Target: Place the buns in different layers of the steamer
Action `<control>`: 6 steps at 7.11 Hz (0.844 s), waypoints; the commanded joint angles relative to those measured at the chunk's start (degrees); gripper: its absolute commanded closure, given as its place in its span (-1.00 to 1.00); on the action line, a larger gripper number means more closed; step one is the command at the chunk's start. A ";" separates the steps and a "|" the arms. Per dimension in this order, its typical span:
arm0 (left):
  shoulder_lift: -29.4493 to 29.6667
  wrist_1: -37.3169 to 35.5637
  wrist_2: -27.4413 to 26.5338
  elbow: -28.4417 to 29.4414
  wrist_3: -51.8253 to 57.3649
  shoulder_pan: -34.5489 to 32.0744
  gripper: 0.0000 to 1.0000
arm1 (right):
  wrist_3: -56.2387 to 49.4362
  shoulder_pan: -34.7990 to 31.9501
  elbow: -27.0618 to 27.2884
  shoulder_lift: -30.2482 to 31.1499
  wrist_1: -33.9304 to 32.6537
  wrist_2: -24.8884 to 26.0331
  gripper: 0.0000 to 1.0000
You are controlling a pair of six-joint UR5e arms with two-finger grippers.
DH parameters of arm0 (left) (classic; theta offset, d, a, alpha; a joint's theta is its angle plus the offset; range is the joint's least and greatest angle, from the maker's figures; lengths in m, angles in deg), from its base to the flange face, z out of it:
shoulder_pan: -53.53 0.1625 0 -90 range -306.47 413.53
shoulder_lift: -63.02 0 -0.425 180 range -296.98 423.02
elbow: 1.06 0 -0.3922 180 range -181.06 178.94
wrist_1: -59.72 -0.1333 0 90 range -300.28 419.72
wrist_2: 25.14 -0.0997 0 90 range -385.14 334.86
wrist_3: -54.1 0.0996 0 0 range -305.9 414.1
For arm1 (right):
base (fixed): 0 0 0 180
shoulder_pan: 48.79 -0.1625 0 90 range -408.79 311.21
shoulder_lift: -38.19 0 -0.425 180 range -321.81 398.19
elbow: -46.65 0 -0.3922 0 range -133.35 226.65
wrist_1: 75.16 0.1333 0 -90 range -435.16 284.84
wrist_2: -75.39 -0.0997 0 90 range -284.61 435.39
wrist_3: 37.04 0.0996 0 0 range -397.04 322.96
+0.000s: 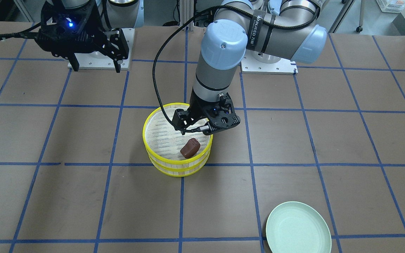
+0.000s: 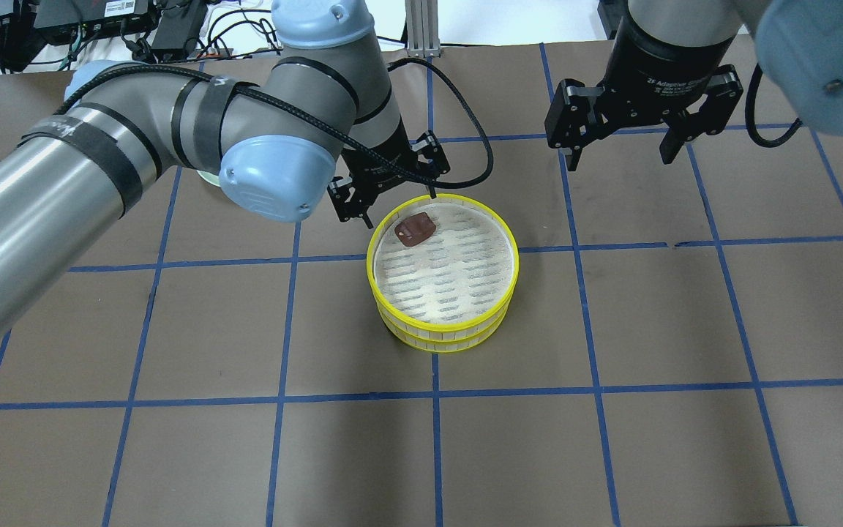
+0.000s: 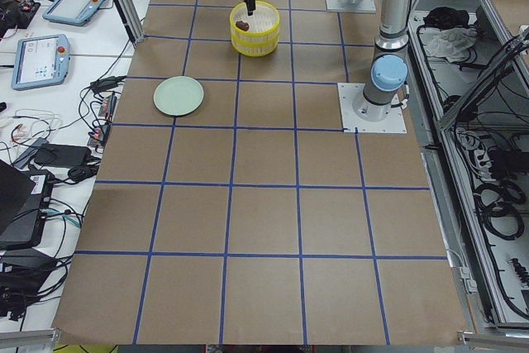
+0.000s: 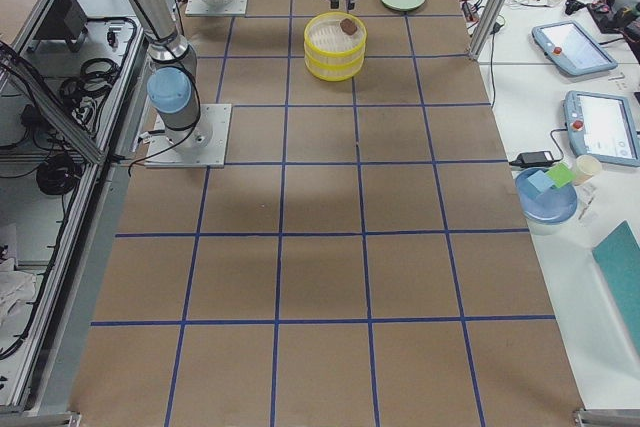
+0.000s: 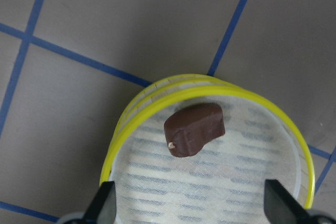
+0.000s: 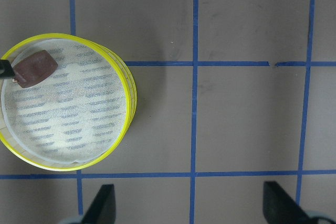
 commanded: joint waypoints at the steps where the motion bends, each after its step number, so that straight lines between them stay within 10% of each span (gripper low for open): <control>1: -4.18 0.09 -7.27 1.31 14.48 4.89 -1.00 | 0.22 0.04 0.01 -0.04 -0.80 -0.37 -0.99; 6: -13.85 16.15 -9.28 4.31 30.32 15.62 -1.00 | 0.66 0.04 0.01 -0.39 -3.09 -0.72 -0.99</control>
